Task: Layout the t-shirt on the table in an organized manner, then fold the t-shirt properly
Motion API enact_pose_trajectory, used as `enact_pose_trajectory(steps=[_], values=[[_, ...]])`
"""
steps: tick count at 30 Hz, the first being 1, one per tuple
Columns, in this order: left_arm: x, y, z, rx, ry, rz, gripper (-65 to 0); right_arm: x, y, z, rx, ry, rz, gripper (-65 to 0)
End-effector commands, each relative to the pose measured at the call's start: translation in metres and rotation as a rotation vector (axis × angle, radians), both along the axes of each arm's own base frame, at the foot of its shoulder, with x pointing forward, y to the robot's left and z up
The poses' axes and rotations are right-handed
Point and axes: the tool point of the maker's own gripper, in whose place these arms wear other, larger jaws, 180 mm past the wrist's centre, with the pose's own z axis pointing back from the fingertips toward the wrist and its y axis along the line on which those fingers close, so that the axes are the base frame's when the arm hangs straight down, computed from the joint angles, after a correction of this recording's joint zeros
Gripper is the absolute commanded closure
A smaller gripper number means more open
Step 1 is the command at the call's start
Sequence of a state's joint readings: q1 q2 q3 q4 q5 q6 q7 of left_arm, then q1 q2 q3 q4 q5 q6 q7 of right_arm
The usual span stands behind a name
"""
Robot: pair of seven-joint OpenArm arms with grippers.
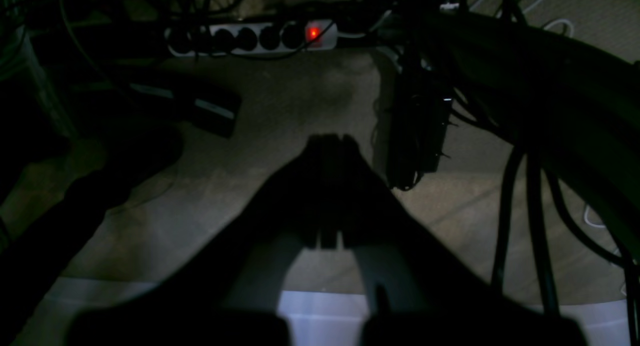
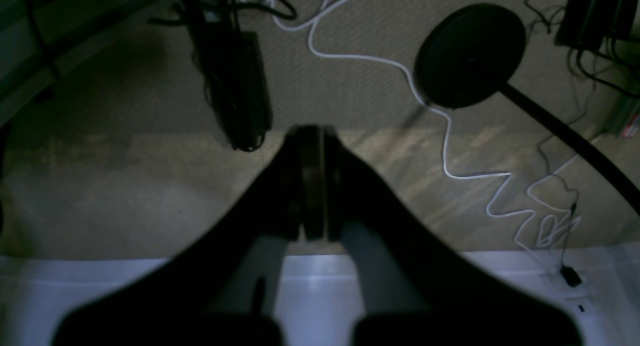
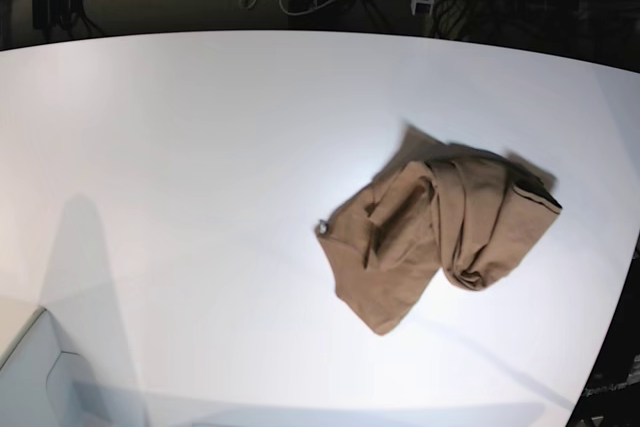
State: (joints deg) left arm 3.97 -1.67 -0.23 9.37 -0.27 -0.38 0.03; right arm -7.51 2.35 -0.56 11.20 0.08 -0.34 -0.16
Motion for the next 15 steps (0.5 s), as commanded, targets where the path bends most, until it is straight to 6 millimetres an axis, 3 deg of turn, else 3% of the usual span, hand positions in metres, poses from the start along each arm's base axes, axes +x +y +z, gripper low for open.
enact_pose_trajectory(steps=[1, 7, 15], values=[[-0.002, 0.001, 0.0, 0.005, 0.002, 0.002, 0.0, -0.003, 0.0, 0.0, 0.007, 0.001, -0.001, 0.0], [0.001, 0.001, 0.0, 0.005, -0.003, 0.004, 0.0, -0.002, -0.007, 0.001, -0.003, -0.002, 0.001, 0.0], [0.002, 0.001, 0.0, 0.005, -0.004, 0.004, 0.0, 0.018, -0.009, 0.002, -0.007, -0.052, 0.001, 0.0]])
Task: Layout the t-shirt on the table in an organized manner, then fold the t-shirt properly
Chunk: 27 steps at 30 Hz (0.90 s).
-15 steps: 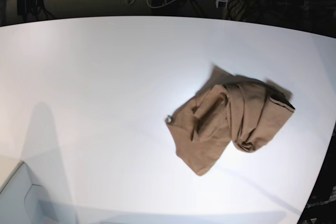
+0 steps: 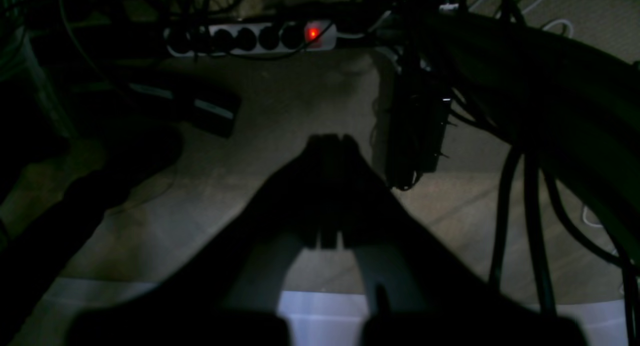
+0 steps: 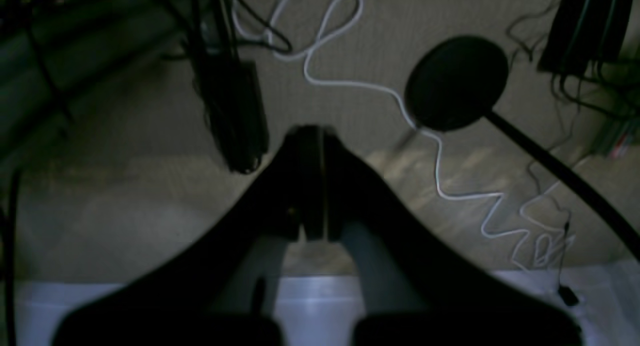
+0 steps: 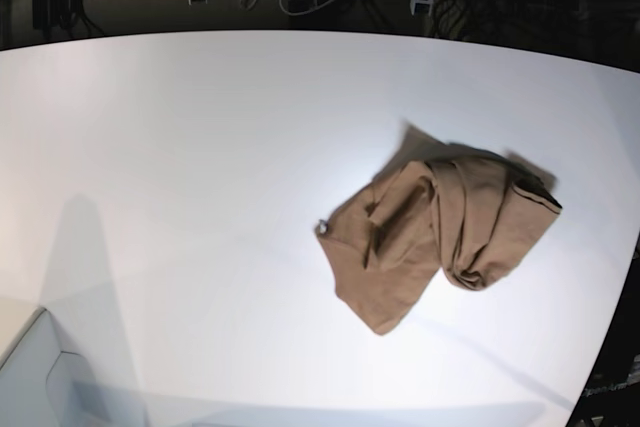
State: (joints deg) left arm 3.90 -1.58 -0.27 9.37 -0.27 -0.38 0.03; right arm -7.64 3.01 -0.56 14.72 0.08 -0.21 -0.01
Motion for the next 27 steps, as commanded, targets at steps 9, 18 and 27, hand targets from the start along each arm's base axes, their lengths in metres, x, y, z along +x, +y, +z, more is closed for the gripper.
enact_pose_trajectory(steps=[9, 18, 27], values=[[-0.004, 0.002, 0.0, 0.006, -0.001, 0.003, 0.0, -0.01, -0.002, 0.001, 0.002, 0.01, -0.005, 0.0], [-0.011, 0.014, 0.026, 0.013, -0.146, -0.02, 0.0, -0.004, -0.024, 0.043, -0.036, -0.188, 0.046, 0.0], [0.004, 0.015, 0.11, -0.002, -0.391, -0.084, 0.0, 0.039, -0.037, 0.107, -0.066, -0.343, 0.112, 0.0]])
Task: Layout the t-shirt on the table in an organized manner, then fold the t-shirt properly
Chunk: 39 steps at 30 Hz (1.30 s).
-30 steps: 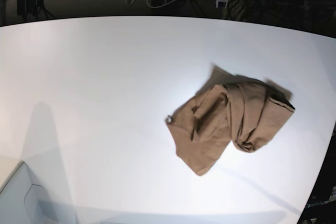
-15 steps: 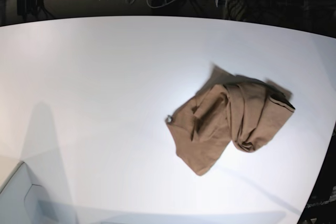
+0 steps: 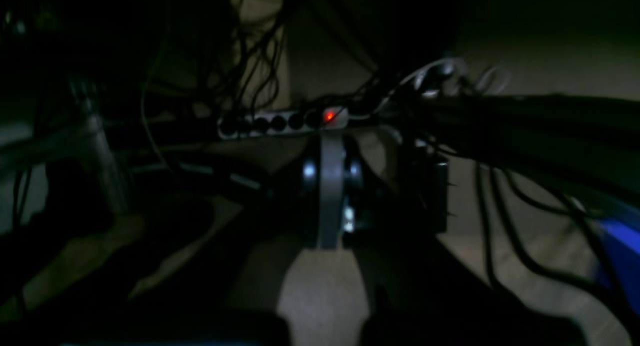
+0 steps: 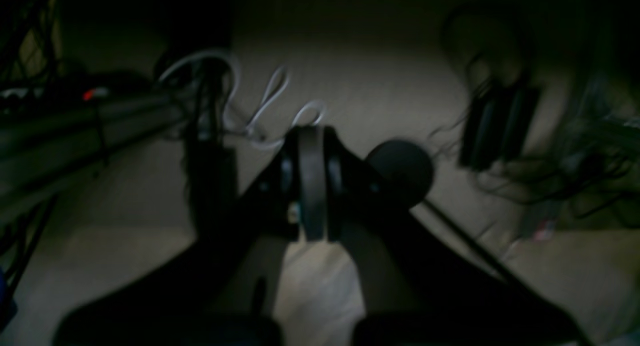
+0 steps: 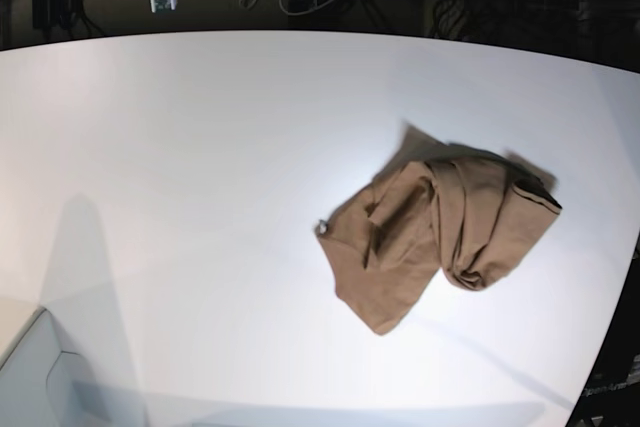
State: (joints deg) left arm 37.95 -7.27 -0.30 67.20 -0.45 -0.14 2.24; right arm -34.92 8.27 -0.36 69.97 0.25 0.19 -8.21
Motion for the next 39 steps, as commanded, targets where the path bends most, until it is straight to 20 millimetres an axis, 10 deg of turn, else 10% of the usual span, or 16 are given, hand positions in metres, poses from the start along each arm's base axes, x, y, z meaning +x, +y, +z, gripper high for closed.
enact_pose_trajectory(steps=[1, 14, 21, 39], values=[[0.005, 0.0, 0.013, 0.0, -0.032, -0.007, 0.0, -0.001, 0.0, 0.009, 0.002, -0.021, 0.007, 0.0], [0.074, -0.029, 0.134, -0.06, -0.257, -0.031, 0.0, 0.086, 0.018, 0.133, 0.012, -0.399, 0.087, 0.0], [0.116, -0.002, 0.176, -0.008, -0.417, 0.052, 0.0, 0.137, 0.034, 0.195, 0.032, -0.604, 0.11, 0.0], [0.214, 0.063, 0.207, 0.038, -0.44, 0.352, -0.3, 0.238, 0.058, 0.225, 0.113, -0.628, -0.016, -1.1]])
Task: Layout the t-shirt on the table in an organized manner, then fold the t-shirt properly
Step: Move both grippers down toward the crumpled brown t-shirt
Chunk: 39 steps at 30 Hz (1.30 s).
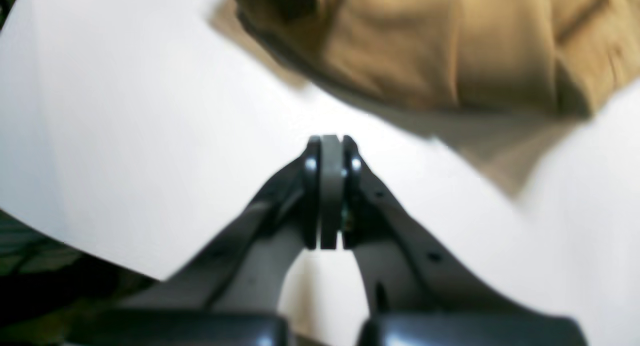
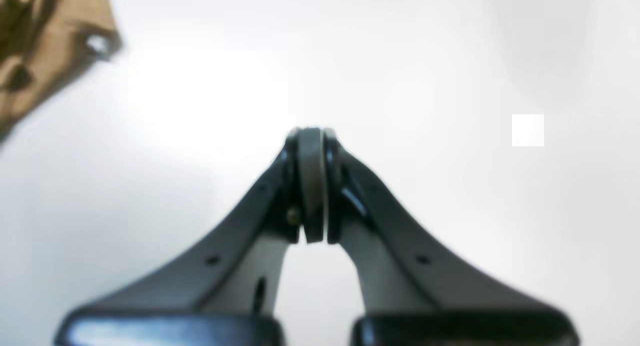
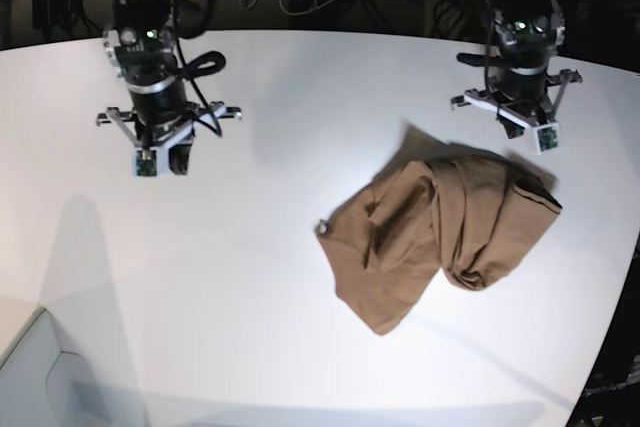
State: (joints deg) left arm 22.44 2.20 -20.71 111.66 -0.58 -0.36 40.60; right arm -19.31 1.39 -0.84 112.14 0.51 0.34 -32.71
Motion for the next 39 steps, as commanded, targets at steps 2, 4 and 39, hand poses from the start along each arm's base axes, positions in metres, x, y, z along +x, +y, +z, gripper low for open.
enact_pose_trajectory(steps=[2, 4, 39], values=[[0.015, 0.002, 0.018, 0.016, -0.071, 0.0, -3.9, 0.011, 0.003, 0.013, 0.01, -0.029, -0.002, -5.3], [0.02, 0.002, 0.022, 0.018, -0.083, -0.006, -12.4, 0.014, 0.013, 0.012, 0.02, -0.006, 0.031, -10.7], [0.099, 0.039, -0.005, -0.201, -0.135, 0.086, -49.4, 0.0, 0.102, 0.006, 0.028, 0.046, 0.415, -31.0]])
